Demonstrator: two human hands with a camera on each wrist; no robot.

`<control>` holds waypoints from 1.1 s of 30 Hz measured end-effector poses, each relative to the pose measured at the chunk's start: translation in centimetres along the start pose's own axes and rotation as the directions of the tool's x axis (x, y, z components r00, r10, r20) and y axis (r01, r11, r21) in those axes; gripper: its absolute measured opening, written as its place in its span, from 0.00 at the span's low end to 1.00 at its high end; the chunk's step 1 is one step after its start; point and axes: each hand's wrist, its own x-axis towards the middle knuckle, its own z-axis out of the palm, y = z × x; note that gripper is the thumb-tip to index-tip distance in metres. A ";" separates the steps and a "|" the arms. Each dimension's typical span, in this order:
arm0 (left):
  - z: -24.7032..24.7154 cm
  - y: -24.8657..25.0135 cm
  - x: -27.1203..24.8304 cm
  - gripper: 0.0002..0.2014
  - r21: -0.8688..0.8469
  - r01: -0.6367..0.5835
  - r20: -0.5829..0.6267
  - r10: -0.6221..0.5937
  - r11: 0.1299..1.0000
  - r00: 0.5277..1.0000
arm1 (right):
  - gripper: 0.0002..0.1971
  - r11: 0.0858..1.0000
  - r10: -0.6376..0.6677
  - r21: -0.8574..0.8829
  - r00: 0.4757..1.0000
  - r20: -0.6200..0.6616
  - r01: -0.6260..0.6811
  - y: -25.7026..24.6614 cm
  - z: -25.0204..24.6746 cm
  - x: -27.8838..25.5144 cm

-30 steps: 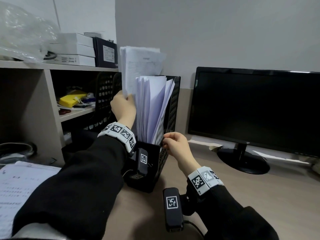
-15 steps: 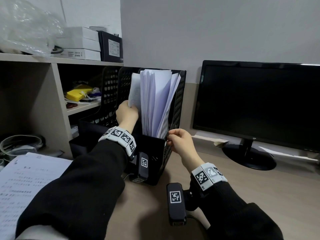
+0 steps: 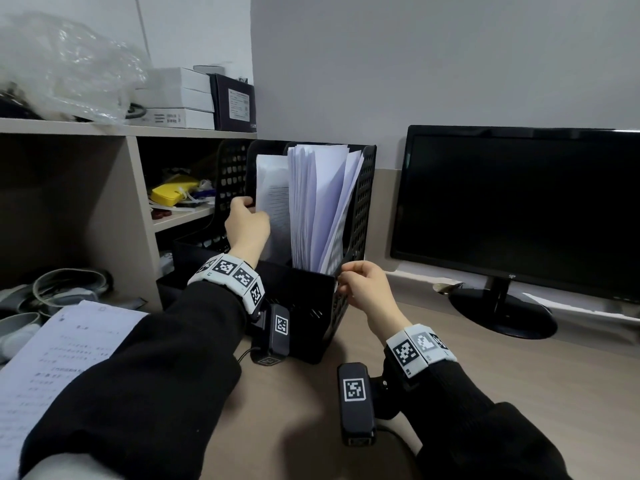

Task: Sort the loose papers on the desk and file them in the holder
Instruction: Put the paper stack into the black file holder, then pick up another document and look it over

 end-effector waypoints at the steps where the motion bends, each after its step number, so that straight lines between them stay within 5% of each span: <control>1: -0.4 0.3 -0.1 0.23 -0.004 -0.008 0.004 0.008 1.000 1.000 | 0.10 1.000 0.000 0.007 1.000 -0.005 0.000 -0.2 0.0 -0.2; 6: -4.5 1.8 -1.0 0.22 -0.010 -0.029 -0.068 0.028 1.000 0.997 | 0.06 0.999 -0.038 -0.024 0.999 -0.038 0.037 -1.6 0.8 -1.8; 11: -9.4 1.8 -2.0 0.03 0.034 0.047 -0.013 -0.046 0.998 0.999 | 0.04 0.995 -0.067 -0.075 0.998 -0.005 0.066 -2.2 3.1 -4.7; 14: -13.2 1.3 -3.6 0.09 0.118 0.166 0.022 -0.170 0.979 0.985 | 0.07 0.996 -0.008 -0.084 0.991 0.133 0.019 -3.0 5.3 -7.9; 17: -17.2 -0.1 -5.4 0.17 0.236 0.228 0.054 -0.247 0.945 0.968 | 0.09 0.977 0.109 -0.209 0.926 0.360 -0.034 -3.4 7.8 -11.9; 24: -27.9 -5.9 -9.3 0.22 0.450 0.353 0.100 -0.440 0.820 0.893 | 0.04 0.865 0.455 -0.447 0.729 0.511 -0.227 -2.7 12.7 -19.6; 27: -31.9 -8.7 -10.5 0.23 0.517 0.379 0.097 -0.493 0.767 0.865 | 0.21 0.880 0.452 -0.408 0.700 0.553 -0.245 -2.6 14.0 -21.3; 33: -34.6 -11.9 -13.0 0.10 0.822 0.241 0.046 -0.483 0.515 0.874 | 0.19 0.812 0.415 -0.581 0.760 0.500 -0.061 -2.8 15.8 -23.5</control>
